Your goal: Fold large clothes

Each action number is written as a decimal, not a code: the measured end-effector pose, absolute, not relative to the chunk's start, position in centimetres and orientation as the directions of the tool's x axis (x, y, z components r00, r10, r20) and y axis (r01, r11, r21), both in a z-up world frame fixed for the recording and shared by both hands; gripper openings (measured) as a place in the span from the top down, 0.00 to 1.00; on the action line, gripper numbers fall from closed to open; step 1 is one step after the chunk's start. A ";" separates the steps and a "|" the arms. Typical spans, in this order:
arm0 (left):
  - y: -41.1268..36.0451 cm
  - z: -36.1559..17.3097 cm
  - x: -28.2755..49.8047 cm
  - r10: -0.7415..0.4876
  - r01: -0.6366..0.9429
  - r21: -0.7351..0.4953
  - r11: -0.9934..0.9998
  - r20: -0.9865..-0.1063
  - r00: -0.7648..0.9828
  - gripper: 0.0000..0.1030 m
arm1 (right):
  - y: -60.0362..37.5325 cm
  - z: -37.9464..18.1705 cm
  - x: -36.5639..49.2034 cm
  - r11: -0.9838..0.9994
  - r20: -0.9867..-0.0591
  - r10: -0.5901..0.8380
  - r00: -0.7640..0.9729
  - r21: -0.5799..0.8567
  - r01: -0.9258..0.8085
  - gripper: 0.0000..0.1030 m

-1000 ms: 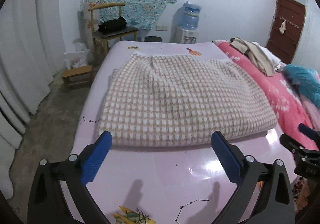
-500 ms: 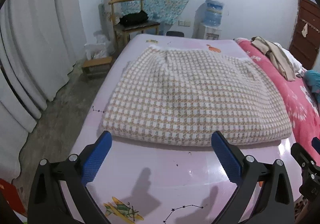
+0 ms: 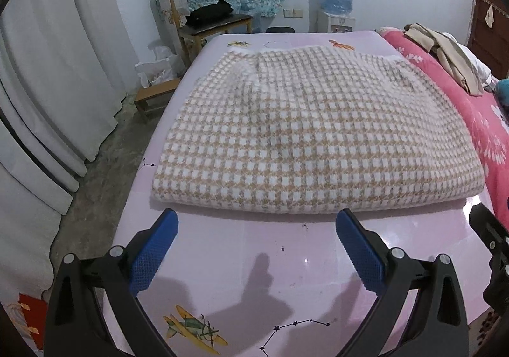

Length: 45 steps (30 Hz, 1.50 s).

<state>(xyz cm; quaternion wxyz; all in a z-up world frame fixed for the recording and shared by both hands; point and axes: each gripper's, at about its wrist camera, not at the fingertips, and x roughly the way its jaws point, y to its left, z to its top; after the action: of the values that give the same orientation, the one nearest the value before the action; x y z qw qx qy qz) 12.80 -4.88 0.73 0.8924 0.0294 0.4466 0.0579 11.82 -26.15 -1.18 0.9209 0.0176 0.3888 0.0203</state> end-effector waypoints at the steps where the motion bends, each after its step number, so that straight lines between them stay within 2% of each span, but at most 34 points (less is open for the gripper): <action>1: -4.9 0.7 12.7 0.131 -0.074 0.108 0.991 -0.794 0.594 0.05 | -26.1 -1.2 11.8 0.998 -0.717 0.053 0.695 0.050 -0.024 0.08; 45: -5.5 0.9 12.4 0.112 -0.044 0.106 0.993 -0.802 0.587 0.05 | -26.1 -1.7 11.6 0.998 -0.739 0.053 0.671 0.053 -0.021 0.08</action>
<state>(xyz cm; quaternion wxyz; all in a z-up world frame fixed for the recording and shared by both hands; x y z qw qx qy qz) 12.41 -5.53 0.92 0.8901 0.0376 0.4521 0.0437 11.65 -26.08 -1.65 0.9140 0.0201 0.4048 0.0202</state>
